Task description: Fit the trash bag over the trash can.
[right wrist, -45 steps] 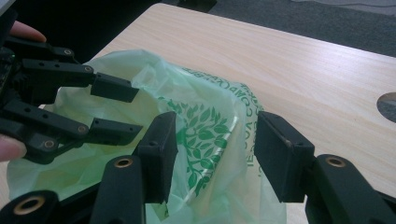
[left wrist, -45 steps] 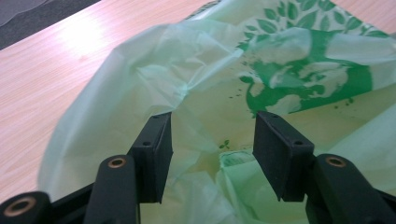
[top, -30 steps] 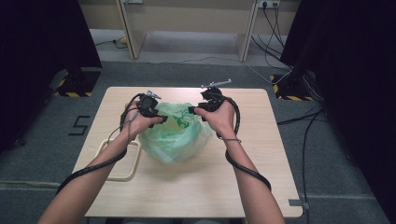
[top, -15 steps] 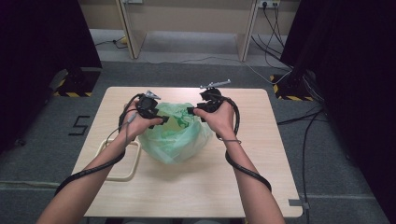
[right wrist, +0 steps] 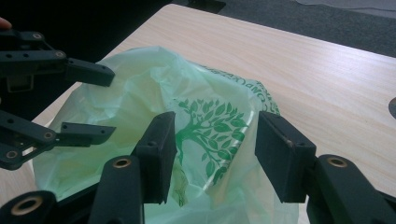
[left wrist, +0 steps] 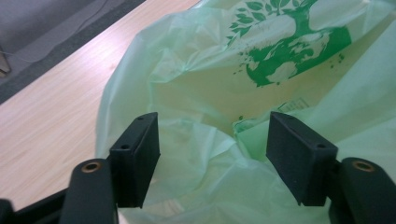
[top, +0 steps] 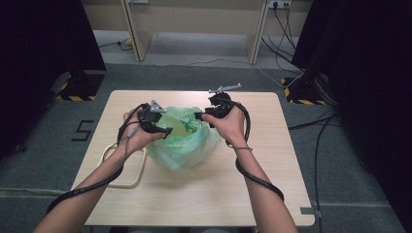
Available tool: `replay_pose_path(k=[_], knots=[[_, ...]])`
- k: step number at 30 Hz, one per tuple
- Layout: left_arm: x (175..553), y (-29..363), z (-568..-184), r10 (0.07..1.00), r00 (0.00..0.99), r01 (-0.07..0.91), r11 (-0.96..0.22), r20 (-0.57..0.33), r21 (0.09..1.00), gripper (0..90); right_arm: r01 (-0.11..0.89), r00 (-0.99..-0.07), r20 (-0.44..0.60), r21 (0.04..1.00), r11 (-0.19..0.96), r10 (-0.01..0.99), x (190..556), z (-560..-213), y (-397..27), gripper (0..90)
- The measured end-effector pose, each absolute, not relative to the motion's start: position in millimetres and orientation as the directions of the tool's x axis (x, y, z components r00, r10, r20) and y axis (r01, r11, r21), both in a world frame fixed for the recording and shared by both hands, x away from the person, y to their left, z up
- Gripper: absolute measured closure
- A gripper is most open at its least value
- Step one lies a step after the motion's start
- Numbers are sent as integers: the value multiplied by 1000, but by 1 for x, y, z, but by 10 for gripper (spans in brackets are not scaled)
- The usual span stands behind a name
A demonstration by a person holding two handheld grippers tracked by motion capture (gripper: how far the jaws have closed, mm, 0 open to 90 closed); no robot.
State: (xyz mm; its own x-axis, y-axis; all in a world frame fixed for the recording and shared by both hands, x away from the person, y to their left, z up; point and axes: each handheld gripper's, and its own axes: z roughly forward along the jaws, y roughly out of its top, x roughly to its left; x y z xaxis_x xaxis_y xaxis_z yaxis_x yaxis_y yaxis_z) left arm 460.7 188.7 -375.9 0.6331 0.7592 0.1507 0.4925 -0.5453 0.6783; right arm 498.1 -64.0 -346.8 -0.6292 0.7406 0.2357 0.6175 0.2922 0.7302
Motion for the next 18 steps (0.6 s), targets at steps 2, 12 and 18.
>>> replay_pose_path(k=[2,12,18], knots=[[459,190,-375,756,635,487,-553,161,676,325,617,-629,237,731,291,741,498,-347,-65,483],[452,198,-372,775,616,490,-520,144,700,275,624,-619,240,728,283,747,497,-349,-71,480],[448,208,-372,788,604,503,-494,120,710,259,629,-615,242,725,281,751,497,-351,-73,478]])
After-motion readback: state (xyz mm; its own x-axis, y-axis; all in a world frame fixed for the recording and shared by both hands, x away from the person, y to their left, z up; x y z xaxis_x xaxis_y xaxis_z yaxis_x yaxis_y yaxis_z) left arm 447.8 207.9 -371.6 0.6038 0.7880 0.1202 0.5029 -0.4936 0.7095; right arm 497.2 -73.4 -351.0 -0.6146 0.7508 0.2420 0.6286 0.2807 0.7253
